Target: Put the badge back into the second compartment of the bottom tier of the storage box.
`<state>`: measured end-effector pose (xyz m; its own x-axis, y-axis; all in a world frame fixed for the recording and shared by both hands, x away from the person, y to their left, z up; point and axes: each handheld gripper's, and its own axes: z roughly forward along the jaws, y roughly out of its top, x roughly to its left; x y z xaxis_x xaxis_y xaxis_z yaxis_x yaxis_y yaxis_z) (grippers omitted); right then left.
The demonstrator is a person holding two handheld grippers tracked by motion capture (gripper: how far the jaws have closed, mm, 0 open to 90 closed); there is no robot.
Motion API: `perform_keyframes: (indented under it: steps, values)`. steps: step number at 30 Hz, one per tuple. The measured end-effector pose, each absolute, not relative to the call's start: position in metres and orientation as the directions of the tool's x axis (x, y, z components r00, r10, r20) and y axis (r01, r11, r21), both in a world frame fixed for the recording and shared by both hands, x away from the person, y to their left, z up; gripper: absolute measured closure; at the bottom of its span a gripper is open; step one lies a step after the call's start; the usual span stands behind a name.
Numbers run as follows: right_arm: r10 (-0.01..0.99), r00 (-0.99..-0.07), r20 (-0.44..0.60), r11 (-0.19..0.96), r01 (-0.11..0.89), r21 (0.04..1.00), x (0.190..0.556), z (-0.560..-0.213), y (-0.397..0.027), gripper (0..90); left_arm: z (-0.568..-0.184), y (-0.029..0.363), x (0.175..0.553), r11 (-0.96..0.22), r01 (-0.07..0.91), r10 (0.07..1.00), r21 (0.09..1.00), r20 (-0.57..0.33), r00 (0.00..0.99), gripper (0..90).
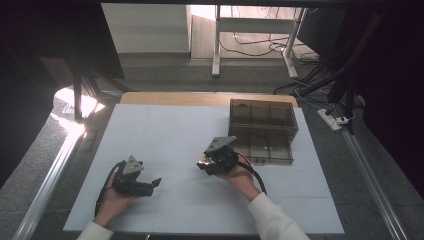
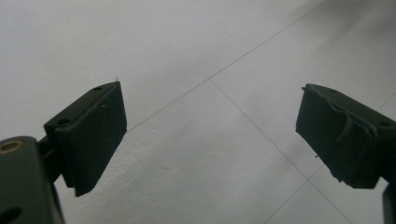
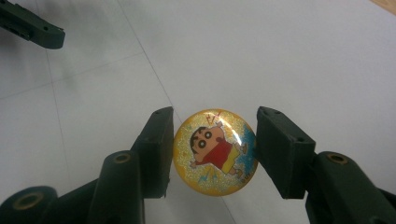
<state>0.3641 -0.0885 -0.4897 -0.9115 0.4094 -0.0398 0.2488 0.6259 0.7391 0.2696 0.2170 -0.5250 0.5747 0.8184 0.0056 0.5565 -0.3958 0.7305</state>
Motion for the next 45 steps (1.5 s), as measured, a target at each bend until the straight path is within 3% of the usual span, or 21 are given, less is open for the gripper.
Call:
perform_keyframes:
  steps: [45]
  values:
    - [0.494, -0.867, -0.062, 0.579, 0.275, 0.767, 0.367, -0.471, -0.138, 47.8, -0.525, 0.218, 0.270, -0.386, 0.559, 0.818, 0.734, -0.006, 0.575, 9.0]
